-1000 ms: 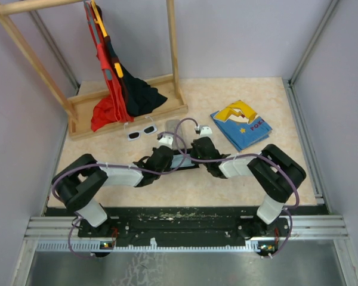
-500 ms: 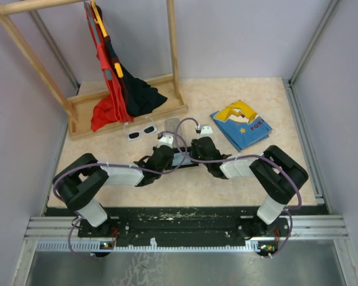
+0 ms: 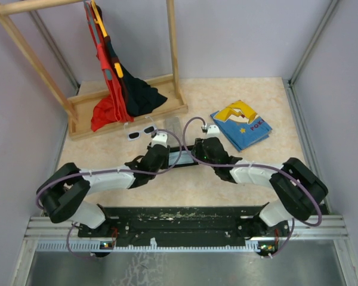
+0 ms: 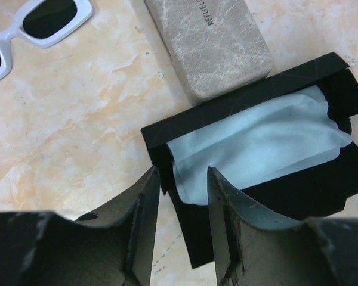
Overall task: Organize the sunglasses
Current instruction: Place the glasses cleaning cloth in the sunglasses case.
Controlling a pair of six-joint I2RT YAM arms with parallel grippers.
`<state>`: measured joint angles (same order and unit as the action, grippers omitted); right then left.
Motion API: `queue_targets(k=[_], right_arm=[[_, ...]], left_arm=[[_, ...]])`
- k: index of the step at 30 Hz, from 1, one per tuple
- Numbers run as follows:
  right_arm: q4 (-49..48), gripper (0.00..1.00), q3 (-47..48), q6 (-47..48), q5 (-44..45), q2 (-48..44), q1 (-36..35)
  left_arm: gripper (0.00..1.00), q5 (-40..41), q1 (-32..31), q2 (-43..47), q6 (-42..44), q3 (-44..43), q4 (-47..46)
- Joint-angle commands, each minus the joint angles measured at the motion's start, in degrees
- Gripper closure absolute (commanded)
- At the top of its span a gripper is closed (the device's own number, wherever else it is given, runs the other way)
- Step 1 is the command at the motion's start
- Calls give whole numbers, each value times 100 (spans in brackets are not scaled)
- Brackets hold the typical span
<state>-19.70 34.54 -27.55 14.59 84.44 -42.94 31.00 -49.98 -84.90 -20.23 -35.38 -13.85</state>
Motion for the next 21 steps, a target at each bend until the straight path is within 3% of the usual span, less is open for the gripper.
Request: queue_targets(k=[1,11,21], right_arm=[[187,62,-64,31,76,-602,49],[1799,59,-205,-14,29,-2009,49],[3256,57,-299,-184,-85,-3590,49]], left_arm=[[56,-46,40,415,-288,205,456],[52,9,118,1935,-682,540,1564],[43,629,1154,2302,-389,2,2444]])
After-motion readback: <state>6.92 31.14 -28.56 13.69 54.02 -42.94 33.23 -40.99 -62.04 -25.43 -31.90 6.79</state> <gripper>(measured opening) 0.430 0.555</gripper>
